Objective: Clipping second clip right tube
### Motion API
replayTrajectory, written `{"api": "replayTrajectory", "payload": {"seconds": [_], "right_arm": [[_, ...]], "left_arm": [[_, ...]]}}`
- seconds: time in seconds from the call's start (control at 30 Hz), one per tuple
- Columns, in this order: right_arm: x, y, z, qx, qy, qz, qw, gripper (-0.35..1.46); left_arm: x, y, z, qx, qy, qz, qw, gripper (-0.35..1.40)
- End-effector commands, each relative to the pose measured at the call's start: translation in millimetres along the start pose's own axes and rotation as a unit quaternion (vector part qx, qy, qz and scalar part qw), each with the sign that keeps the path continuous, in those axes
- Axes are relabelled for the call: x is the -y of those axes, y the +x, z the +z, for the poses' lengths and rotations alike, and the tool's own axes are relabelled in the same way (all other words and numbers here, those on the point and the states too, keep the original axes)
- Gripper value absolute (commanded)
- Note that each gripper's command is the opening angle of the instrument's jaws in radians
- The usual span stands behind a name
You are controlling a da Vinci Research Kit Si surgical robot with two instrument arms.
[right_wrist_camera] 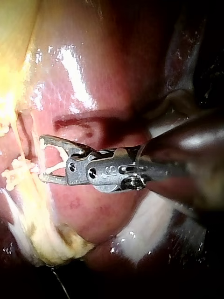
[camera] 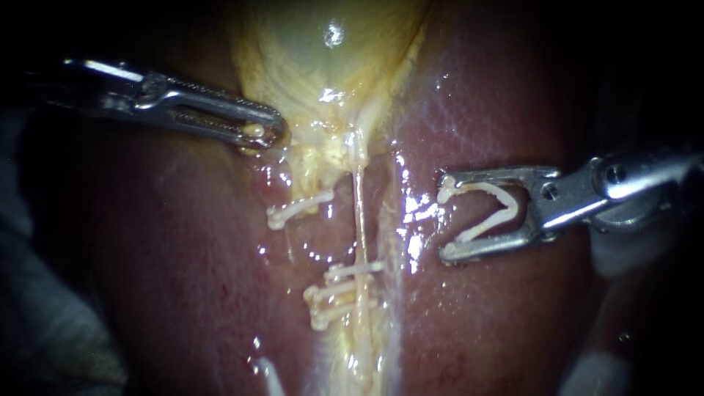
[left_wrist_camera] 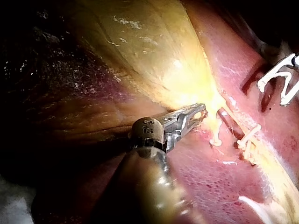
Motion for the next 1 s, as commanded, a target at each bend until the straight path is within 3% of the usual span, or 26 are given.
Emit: {"api": "replayTrajectory", "payload": {"seconds": [0.03, 0.27, 0.33, 0.53, 0.63, 0.8, 1.0], "right_arm": [[0.0, 0.0, 0.0, 0.0, 0.0, 0.0, 1.0, 0.5], [0.0, 0.0, 0.0, 0.0, 0.001, 0.0, 1.0, 0.5], [0.0, 0.1, 0.1, 0.0, 0.001, 0.0, 1.0, 0.5], [-0.2, 0.3, 0.8, -0.003, 0.017, -0.003, 0.9998, 0.49], [-0.4, 0.5, 1.7, -0.01, 0.043, 0.037, 0.9983, 0.49], [-1.0, 0.4, 4.1, -0.014, 0.059, 0.131, 0.9895, 0.49], [-2.2, -1.1, 6.9, -0.019, 0.078, 0.222, 0.9718, 0.49]], "left_arm": [[-0.1, 0.1, -0.4, 0.001, -0.001, 0.0, 1.0, -0.35], [-0.8, 0.9, -6.1, -0.008, 0.009, -0.004, 0.9999, -0.35], [-1.1, 0.9, -6.9, -0.009, 0.012, -0.005, 0.9999, -0.35], [-1.5, 1.0, -6.9, -0.01, 0.013, -0.007, 0.9998, -0.35], [-1.7, 1.1, -6.7, -0.011, 0.014, -0.007, 0.9998, -0.35], [-1.8, 1.0, -6.7, -0.011, 0.014, -0.007, 0.9998, -0.35], [-1.8, 1.1, -6.7, -0.011, 0.014, -0.007, 0.9998, -0.35]]}}
